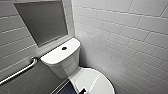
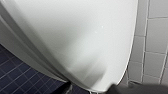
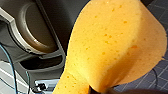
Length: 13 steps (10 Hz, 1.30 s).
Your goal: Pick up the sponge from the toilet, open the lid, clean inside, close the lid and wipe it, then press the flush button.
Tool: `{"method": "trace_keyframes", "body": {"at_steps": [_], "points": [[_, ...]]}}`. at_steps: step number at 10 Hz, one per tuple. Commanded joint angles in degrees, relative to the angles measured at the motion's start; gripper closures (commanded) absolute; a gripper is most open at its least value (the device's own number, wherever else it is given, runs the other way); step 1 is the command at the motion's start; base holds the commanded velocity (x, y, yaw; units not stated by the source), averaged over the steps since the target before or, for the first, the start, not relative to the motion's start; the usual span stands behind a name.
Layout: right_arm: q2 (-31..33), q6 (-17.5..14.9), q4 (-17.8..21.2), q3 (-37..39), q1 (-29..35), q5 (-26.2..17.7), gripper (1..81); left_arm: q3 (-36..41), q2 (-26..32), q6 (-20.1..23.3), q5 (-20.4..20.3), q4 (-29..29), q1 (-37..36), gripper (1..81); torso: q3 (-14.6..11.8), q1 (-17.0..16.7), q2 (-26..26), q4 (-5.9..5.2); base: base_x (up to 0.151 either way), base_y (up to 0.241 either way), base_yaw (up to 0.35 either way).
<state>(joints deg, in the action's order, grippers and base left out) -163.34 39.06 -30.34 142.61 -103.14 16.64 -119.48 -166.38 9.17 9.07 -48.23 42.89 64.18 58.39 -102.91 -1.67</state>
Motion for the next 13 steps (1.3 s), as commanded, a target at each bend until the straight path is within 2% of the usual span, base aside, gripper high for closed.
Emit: {"method": "trace_keyframes", "body": {"at_steps": [1, 3, 8, 11, 13], "points": [[0.3, 0.0, -1.5, -0.7, -1.6, -3.3, 81.1, 1.1, -1.3, 0.9, 2.1, -1.5, -8.4, 1.0, 0.0, 0.0, 0.0, 0.00, 0.000, 0.000, 0.000], [0.1, 0.0, -1.5, -0.8, -1.4, -3.3, 81.1, -2.5, -2.9, 0.9, 2.2, -2.8, -8.3, 1.0, 0.0, 0.0, 0.0, 0.00, 0.000, 0.000, 0.000], [-0.3, 0.2, -1.5, -0.9, -1.4, -3.4, 81.1, -1.3, -3.9, 0.9, 2.0, -3.5, -10.4, 1.0, 0.0, 0.0, 0.0, 0.00, 0.000, 0.000, 0.000], [-0.4, 0.2, -1.5, -0.9, -1.4, -3.5, 81.1, -1.1, -3.4, 0.9, -1.2, -4.1, -10.3, 1.0, 0.0, 0.0, 0.0, 0.00, 0.000, 0.000, 0.000], [-0.3, 0.3, -1.5, -1.0, -1.4, -3.5, 81.1, 2.4, -1.6, 0.9, -2.6, -4.3, -10.4, 1.0, 0.0, 0.0, 0.0, 0.00, 0.000, 0.000, 0.000]]}}
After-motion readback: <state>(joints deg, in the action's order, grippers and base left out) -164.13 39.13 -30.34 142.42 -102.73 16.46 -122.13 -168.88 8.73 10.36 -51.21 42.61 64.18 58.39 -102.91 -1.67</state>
